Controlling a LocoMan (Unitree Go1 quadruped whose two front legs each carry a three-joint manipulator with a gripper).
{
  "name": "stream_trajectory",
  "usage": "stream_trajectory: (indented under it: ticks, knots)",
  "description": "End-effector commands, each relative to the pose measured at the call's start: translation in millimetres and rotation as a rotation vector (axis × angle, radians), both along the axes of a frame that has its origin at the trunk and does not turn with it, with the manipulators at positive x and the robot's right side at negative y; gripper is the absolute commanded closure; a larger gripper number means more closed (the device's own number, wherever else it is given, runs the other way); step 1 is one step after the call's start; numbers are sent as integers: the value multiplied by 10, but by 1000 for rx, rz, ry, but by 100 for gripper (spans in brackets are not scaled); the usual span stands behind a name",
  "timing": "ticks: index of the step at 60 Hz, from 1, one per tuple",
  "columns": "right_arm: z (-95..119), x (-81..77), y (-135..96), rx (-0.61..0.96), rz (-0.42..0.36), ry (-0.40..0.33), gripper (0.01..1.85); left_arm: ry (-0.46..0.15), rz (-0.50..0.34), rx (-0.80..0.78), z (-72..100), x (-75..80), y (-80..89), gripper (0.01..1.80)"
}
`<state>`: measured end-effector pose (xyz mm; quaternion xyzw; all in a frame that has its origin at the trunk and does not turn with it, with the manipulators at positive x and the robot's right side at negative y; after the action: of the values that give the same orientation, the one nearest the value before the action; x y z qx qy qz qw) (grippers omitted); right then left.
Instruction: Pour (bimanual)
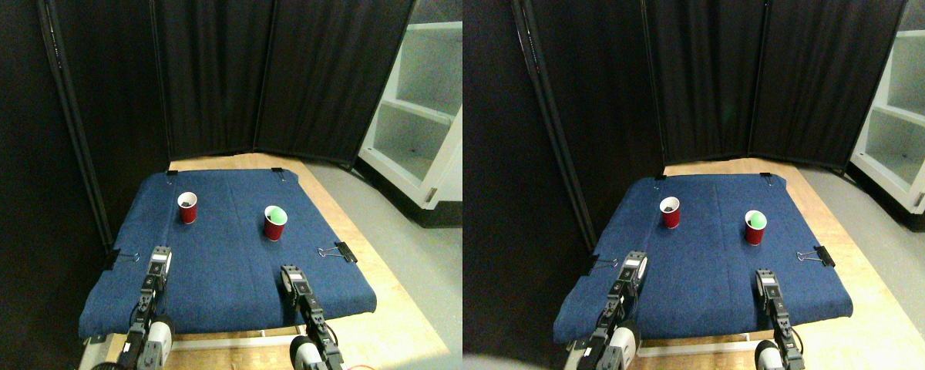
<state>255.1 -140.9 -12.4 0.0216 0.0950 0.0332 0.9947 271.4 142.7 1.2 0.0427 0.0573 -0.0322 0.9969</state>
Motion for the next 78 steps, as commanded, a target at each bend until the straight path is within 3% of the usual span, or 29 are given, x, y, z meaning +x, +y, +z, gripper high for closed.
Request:
stream_trajectory:
  ticks: [1,25,27,33,49,53,62,69,71,72,78]
  knots:
    - [36,4,6,-13,3,-22,145,-25,-9,0,42,14,-15,148]
    - [57,19,24,0,17,-31,142,5,-30,37,78,24,-15,148]
    - [71,33,31,19,49,-68,141,-3,-67,46,85,41,-4,128]
    - [131,81,52,67,69,-120,142,-29,-67,-24,120,87,-4,112]
    - [378,134,87,172,62,-179,133,-92,-70,-143,281,189,-50,110]
    - [435,170,87,260,65,-197,133,-102,-68,-201,312,211,-66,108]
    - [456,263,62,396,11,-170,120,-110,31,-350,283,282,-69,93]
    - [428,342,34,510,-33,-133,114,-120,91,-434,218,336,-59,93]
    - [421,357,32,551,-57,-121,114,-124,102,-450,206,347,-56,93]
    - [410,374,34,593,-105,-106,114,-133,117,-470,190,361,-55,93]
    - [366,435,28,685,-124,-87,112,-139,189,-572,182,385,-71,90]
